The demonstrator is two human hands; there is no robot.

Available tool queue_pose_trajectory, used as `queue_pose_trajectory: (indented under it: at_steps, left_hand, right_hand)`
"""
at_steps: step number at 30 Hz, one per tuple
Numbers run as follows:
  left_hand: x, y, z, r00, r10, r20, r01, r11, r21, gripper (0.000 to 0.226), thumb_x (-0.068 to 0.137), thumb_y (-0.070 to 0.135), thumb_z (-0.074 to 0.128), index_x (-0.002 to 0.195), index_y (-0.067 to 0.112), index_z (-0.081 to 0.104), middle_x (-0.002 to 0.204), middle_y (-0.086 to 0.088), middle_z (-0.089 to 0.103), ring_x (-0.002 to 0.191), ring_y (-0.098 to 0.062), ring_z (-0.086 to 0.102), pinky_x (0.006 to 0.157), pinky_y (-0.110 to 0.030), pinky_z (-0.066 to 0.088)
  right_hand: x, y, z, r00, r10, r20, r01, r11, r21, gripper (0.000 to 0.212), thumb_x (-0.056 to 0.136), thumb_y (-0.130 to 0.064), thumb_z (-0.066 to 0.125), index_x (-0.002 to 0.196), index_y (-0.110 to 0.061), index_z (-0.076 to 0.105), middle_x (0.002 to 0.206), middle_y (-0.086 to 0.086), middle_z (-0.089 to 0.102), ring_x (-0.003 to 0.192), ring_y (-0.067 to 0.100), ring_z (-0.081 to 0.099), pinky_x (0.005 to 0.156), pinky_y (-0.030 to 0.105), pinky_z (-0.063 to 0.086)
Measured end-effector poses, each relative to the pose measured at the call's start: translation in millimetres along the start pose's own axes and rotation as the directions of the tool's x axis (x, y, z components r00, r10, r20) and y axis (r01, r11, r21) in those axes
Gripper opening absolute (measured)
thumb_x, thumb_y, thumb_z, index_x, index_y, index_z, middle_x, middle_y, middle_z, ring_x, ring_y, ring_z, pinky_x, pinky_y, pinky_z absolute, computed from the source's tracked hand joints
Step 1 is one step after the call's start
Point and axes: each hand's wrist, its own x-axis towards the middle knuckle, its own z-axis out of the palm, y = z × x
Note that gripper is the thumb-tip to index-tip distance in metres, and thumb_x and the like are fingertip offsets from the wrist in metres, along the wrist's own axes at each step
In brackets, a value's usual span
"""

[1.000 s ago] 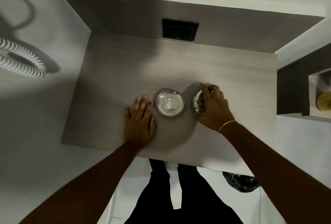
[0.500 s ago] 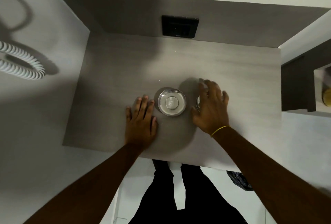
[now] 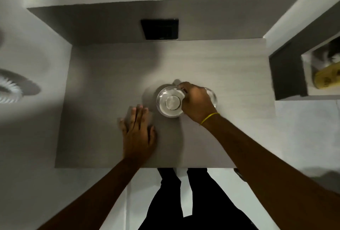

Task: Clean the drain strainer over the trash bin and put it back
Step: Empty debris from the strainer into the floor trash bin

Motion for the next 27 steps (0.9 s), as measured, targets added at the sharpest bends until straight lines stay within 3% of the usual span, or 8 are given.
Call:
queue_pose_trajectory:
  at_steps: [4, 7, 9, 13, 16, 19, 22, 27]
  left_hand:
    - [-30.1, 71.5, 2.0, 0.932, 0.358, 0.060, -0.355, 0.933, -0.062, 0.064, 0.105, 0.037, 0.050, 0.164, 0.014, 0.043, 0.176, -0.009, 0.035, 0.169, -0.029, 0.018, 0.127, -0.077, 0.023]
    - [-41.8, 145.2, 25.1, 0.706, 0.670, 0.231, -0.674, 0.735, -0.073, 0.070, 0.099, 0.038, 0.053, 0.164, 0.014, 0.042, 0.174, -0.013, 0.039, 0.160, -0.036, 0.038, 0.117, -0.073, 0.042]
    - [-41.8, 190.1, 43.4, 0.546, 0.782, 0.302, -0.783, 0.604, -0.148, 0.075, 0.097, 0.039, 0.057, 0.166, 0.018, 0.037, 0.176, -0.011, 0.037, 0.157, -0.039, 0.043, 0.123, -0.069, 0.036]
    - [-16.7, 271.9, 76.2, 0.302, 0.881, 0.365, -0.902, 0.387, -0.189, 0.063, 0.098, 0.041, 0.055, 0.159, 0.026, 0.048, 0.159, -0.004, 0.059, 0.142, -0.035, 0.056, 0.128, -0.063, 0.024]
    - [5.1, 307.0, 93.2, 0.151, 0.893, 0.423, -0.970, 0.215, -0.108, 0.068, 0.092, 0.046, 0.063, 0.156, 0.026, 0.052, 0.164, -0.011, 0.053, 0.153, -0.036, 0.046, 0.129, -0.071, 0.021]
    - [12.8, 320.5, 95.3, 0.135, 0.876, 0.462, -0.985, 0.171, -0.037, 0.078, 0.092, 0.052, 0.060, 0.164, 0.029, 0.038, 0.180, -0.007, 0.027, 0.169, -0.031, 0.015, 0.131, -0.069, 0.015]
    - [6.3, 325.9, 96.4, 0.118, 0.874, 0.472, -0.987, 0.157, -0.044, 0.081, 0.098, 0.052, 0.051, 0.171, 0.029, 0.024, 0.185, -0.004, 0.007, 0.171, -0.029, 0.001, 0.132, -0.070, 0.008]
    - [6.1, 329.1, 95.4, 0.132, 0.847, 0.515, -0.988, 0.154, -0.001, 0.079, 0.097, 0.051, 0.050, 0.170, 0.031, 0.027, 0.184, -0.002, 0.011, 0.171, -0.029, 0.005, 0.131, -0.070, 0.015]
  right_hand:
    - [-50.7, 42.1, -59.9, 0.984, 0.079, -0.158, -0.040, 0.971, 0.236, 0.035, 0.087, -0.001, 0.061, 0.116, -0.018, 0.073, 0.101, 0.001, 0.077, 0.082, 0.020, 0.074, 0.061, 0.036, 0.065]
    - [-103.8, 86.0, -103.2, 0.952, 0.230, -0.202, -0.115, 0.881, 0.460, 0.041, 0.088, 0.008, 0.066, 0.121, -0.017, 0.071, 0.108, 0.001, 0.075, 0.092, 0.023, 0.075, 0.054, 0.035, 0.064]
    - [-138.5, 115.6, -122.0, 0.924, 0.305, -0.232, -0.136, 0.827, 0.546, 0.046, 0.087, 0.014, 0.067, 0.121, -0.017, 0.071, 0.107, -0.002, 0.075, 0.098, 0.023, 0.073, 0.061, 0.029, 0.063]
    - [-212.0, 181.6, -140.1, 0.781, 0.545, -0.305, -0.223, 0.700, 0.678, 0.045, 0.087, 0.018, 0.067, 0.117, -0.015, 0.071, 0.091, -0.007, 0.079, 0.085, 0.016, 0.072, 0.063, 0.029, 0.064]
    - [-260.4, 224.1, -133.4, 0.661, 0.664, -0.351, -0.210, 0.612, 0.762, 0.046, 0.088, 0.014, 0.069, 0.109, -0.026, 0.075, 0.101, 0.009, 0.077, 0.092, 0.042, 0.070, 0.070, 0.049, 0.066]
    - [-291.6, 254.6, -123.0, 0.543, 0.748, -0.382, -0.167, 0.542, 0.824, 0.050, 0.088, 0.016, 0.067, 0.102, -0.032, 0.075, 0.110, 0.031, 0.068, 0.083, 0.042, 0.067, 0.057, 0.040, 0.065]
    - [-317.6, 281.5, -111.6, 0.422, 0.819, -0.389, -0.157, 0.489, 0.858, 0.043, 0.090, 0.014, 0.068, 0.117, -0.020, 0.068, 0.113, 0.037, 0.064, 0.077, 0.042, 0.068, 0.055, 0.037, 0.065]
    - [-316.9, 324.7, -83.0, 0.248, 0.796, -0.552, -0.364, 0.605, 0.708, 0.062, 0.083, 0.002, 0.073, 0.132, -0.029, 0.053, 0.091, 0.005, 0.066, 0.079, 0.038, 0.072, 0.073, 0.053, 0.064]
